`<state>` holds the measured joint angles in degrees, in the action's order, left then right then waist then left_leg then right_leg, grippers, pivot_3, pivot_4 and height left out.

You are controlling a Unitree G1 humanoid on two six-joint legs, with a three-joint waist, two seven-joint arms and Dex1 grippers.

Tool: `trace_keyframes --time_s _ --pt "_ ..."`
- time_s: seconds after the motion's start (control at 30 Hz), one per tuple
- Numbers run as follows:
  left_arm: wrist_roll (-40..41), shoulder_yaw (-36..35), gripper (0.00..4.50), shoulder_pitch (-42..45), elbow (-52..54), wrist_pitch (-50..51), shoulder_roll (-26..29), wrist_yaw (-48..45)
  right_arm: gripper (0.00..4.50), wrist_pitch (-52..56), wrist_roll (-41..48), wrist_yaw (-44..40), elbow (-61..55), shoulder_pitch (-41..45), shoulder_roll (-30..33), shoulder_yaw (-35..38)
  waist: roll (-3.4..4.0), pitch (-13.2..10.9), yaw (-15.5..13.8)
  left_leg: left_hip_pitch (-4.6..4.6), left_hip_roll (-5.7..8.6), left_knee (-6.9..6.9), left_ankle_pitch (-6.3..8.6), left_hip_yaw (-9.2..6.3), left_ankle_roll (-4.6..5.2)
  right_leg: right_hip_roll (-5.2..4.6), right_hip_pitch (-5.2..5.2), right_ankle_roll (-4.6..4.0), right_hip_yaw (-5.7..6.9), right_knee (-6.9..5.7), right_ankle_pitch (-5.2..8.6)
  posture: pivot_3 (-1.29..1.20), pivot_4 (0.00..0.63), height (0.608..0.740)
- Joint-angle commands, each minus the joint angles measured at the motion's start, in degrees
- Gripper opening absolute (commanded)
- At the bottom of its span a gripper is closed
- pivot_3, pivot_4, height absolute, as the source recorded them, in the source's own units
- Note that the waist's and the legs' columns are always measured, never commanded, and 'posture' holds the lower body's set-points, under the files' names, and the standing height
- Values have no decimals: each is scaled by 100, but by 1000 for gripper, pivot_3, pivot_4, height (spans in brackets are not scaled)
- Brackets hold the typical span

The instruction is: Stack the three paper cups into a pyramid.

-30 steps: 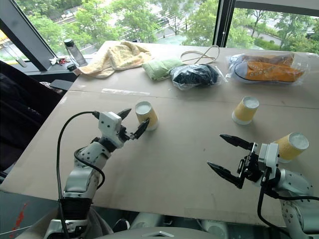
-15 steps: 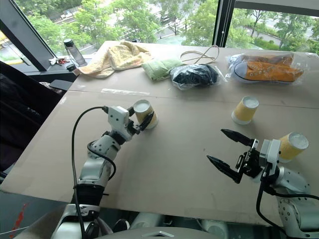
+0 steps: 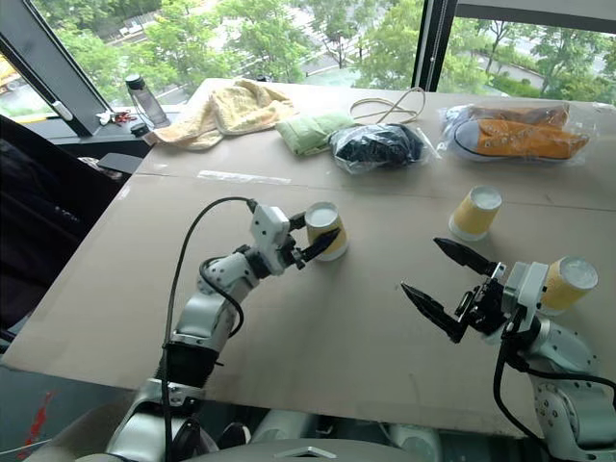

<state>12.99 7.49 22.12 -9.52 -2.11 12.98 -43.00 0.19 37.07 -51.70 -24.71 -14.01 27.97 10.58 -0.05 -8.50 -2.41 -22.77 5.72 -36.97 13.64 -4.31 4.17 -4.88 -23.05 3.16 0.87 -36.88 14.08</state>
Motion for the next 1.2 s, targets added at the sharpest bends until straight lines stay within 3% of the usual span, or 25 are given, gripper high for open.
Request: trace_keyframes --time_s 0.03,0.37,0.4,0.43,0.47,0.5,0.67,0.8,1.0,1.2 --pt "-93 199 2460 301 -272 -210 -237 -108 4500 74 -104 254 -285 -184 52 188 1 1 15 0 0 -1 -3 0 5 1 1 0 0 0 0 0 150 740" --pt "-395 331 2460 627 -913 -727 -518 -90 4500 5 -138 474 -541 -612 4 401 0 0 23 0 -2 -1 -7 0 17 4 2 0 -1 -9 0 0 150 740" --pt "-386 325 3487 625 -911 -746 -518 -97 4500 -4 -123 501 -532 -612 -24 411 0 0 22 0 -2 -2 -7 0 17 3 2 1 -1 -9 0 0 150 740" --pt "-383 320 3756 629 -918 -762 -521 -95 4500 -8 -112 520 -520 -605 -43 421 0 0 22 0 -2 -4 -7 0 18 3 3 1 -1 -9 0 0 150 740" --pt "-365 296 4318 633 -889 -788 -524 -84 4500 -21 -112 535 -503 -589 -67 429 0 0 19 0 -1 -6 -6 0 18 3 4 1 -1 -9 0 0 150 740" --pt "-332 270 4442 647 -855 -796 -530 -85 4500 -25 -115 545 -478 -560 -86 435 0 0 19 0 -1 -7 -6 0 18 3 4 1 -1 -9 0 0 150 740" --pt "6 121 4442 756 -230 -557 -546 -141 4500 -47 -247 726 -309 -374 -215 456 -1 -1 21 -1 -1 -9 -7 0 18 4 4 1 -1 -10 0 0 150 740" --pt "571 -11 4442 945 880 284 -401 -198 4500 156 -618 1646 -252 80 -478 511 -4 -3 33 -3 -2 -13 -9 0 15 4 3 1 -2 -16 0 0 150 740" --pt "1035 -58 4442 1399 2086 2065 537 -369 4500 762 -1760 3181 272 1031 -706 342 1 1 44 -2 -2 -16 -11 0 11 11 -2 -1 -7 -32 1 0 150 740" --pt "1384 -156 4442 1743 2608 3057 1298 -616 4500 883 -2175 3745 926 1826 -973 256 -1 -2 122 -1 -2 -15 -25 -5 -11 22 -19 -5 -16 -75 3 0 150 740"
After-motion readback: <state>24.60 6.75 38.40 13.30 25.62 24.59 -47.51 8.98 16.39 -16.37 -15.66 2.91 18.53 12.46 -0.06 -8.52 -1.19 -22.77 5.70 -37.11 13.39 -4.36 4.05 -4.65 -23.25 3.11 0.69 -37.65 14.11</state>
